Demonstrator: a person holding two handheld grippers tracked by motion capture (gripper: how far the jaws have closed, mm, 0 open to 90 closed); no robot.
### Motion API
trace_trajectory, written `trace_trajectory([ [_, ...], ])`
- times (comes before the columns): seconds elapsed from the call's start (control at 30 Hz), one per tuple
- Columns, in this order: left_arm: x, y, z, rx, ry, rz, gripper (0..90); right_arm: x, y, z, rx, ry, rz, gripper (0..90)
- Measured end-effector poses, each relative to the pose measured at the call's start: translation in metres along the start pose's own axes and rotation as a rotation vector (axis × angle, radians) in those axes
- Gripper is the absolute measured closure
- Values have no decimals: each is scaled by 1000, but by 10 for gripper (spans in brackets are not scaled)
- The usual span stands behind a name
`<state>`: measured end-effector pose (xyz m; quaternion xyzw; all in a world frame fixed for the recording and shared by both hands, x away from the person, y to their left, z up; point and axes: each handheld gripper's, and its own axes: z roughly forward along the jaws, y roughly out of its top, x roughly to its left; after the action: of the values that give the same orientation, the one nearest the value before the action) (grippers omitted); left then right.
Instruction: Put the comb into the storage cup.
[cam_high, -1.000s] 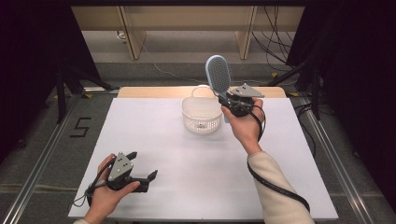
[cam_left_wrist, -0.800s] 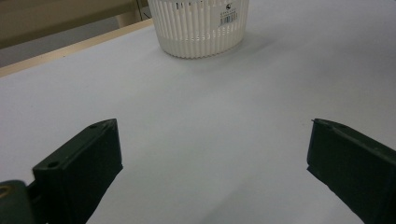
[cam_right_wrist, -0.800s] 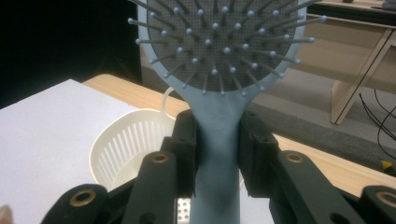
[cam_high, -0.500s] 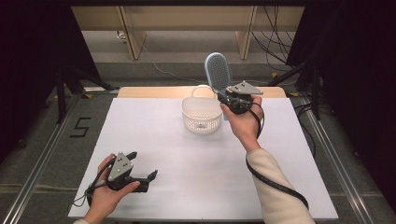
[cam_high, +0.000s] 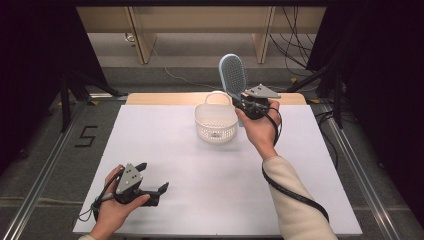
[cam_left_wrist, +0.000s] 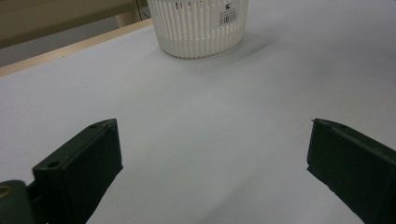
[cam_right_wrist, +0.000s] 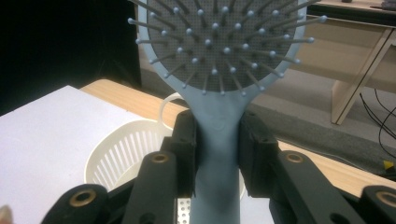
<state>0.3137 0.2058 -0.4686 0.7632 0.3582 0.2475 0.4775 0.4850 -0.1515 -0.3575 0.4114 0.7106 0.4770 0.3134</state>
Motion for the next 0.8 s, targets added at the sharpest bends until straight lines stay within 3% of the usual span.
trace_trajectory([
  [0.8, 0, 0, 0, 0, -1, -3, 26, 2, 7, 8, -7, -1, -2, 705],
])
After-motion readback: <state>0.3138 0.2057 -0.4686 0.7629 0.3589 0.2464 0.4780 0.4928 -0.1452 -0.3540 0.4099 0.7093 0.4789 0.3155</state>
